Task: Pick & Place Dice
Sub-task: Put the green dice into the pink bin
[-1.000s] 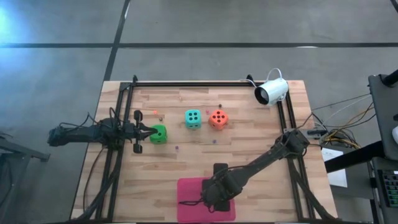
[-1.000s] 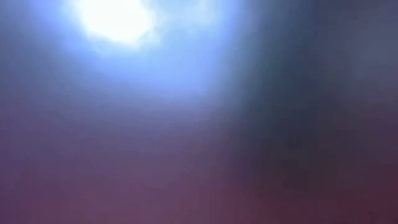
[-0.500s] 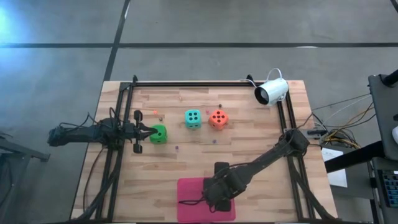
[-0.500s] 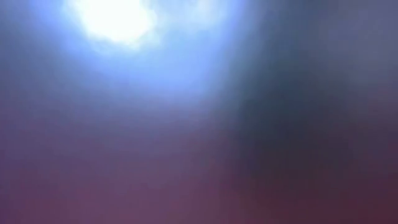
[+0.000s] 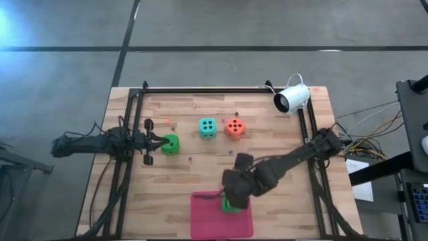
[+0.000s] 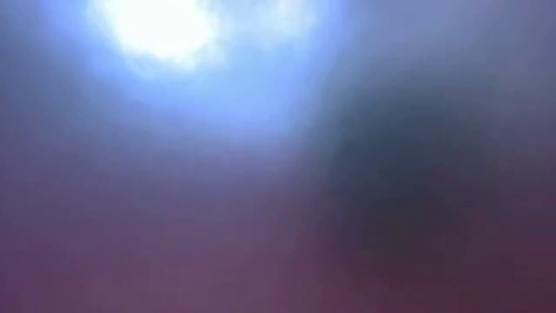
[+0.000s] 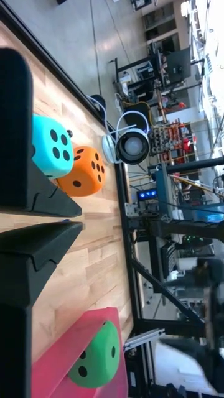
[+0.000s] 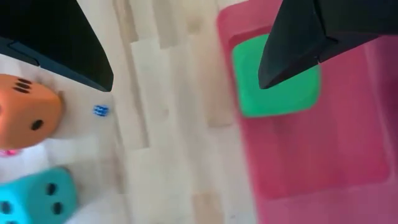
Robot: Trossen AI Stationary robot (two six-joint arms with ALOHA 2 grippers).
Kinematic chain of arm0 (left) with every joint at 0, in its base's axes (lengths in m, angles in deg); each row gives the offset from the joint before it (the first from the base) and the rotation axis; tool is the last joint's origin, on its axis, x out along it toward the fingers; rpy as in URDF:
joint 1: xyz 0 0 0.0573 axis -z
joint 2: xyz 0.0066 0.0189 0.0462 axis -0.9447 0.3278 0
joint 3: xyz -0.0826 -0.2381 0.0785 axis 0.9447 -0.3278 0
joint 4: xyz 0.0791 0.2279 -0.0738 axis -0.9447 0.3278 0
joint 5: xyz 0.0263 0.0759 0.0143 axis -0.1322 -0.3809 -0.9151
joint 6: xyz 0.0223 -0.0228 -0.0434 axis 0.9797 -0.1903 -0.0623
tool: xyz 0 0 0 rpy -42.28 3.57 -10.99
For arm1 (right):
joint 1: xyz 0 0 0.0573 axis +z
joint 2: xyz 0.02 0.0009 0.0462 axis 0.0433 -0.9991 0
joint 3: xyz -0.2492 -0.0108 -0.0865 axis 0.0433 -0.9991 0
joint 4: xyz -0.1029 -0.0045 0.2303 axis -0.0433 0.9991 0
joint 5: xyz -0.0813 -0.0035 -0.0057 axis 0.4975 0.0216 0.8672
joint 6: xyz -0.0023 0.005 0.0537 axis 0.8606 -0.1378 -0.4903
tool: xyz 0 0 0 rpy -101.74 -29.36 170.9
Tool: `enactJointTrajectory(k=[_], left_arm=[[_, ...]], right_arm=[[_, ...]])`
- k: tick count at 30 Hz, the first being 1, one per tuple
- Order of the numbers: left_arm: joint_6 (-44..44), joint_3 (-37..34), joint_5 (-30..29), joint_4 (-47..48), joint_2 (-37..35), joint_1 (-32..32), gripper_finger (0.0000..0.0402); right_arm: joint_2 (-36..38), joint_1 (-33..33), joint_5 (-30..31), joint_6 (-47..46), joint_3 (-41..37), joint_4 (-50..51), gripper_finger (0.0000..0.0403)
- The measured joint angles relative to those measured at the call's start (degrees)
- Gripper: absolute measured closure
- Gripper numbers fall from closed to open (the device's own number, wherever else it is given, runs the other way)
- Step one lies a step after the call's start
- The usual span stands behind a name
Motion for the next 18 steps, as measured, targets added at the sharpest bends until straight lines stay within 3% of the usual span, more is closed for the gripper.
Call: enactJointTrajectory(k=[9, 18], left_arm=[[0.0, 0.0, 0.0, 0.1, 0.0, 0.0, 0.0374], [1.0, 0.0, 0.0, 0.1, 0.0, 0.0, 0.0374]], right_arm=[[2.7, -10.0, 1.2, -1.2, 0.0, 1.3, 0.0003], [4.5, -17.3, 0.8, 5.9, -0.1, 2.7, 0.0003]])
